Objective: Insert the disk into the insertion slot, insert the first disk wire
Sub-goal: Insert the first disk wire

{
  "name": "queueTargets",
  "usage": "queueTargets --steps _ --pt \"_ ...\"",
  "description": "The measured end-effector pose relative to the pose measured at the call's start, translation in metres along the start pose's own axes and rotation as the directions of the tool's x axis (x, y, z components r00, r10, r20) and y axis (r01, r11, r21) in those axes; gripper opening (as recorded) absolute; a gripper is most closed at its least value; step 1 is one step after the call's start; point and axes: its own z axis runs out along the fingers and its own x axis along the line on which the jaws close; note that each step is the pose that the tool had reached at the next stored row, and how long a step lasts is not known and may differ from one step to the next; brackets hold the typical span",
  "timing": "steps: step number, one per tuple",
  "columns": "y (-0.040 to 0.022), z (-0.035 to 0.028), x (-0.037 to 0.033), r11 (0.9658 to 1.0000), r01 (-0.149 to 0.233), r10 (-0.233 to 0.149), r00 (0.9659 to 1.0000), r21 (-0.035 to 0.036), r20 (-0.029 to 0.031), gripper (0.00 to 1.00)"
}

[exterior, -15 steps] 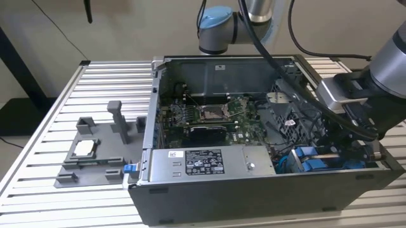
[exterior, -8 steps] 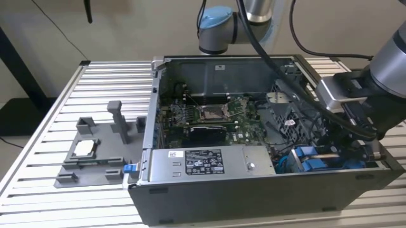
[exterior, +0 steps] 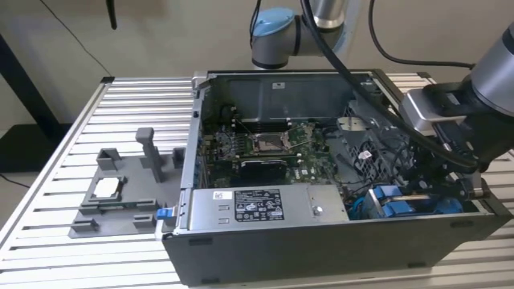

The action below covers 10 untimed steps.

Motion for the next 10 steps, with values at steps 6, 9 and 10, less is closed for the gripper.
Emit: queueTargets --steps 6,9,10 --pt "0.0013 0.0005 0.0001 1.0 -0.009 0.009 0.9999 0.0039 0.0116 0.16" --pt "0.0014 0.0023 0.0004 0.9999 -0.008 0.008 0.9999 0.0086 0.0143 0.16" --pt "0.0013 0.0032 0.0006 0.9999 -0.008 0.008 0.9999 0.0114 0.0144 0.16"
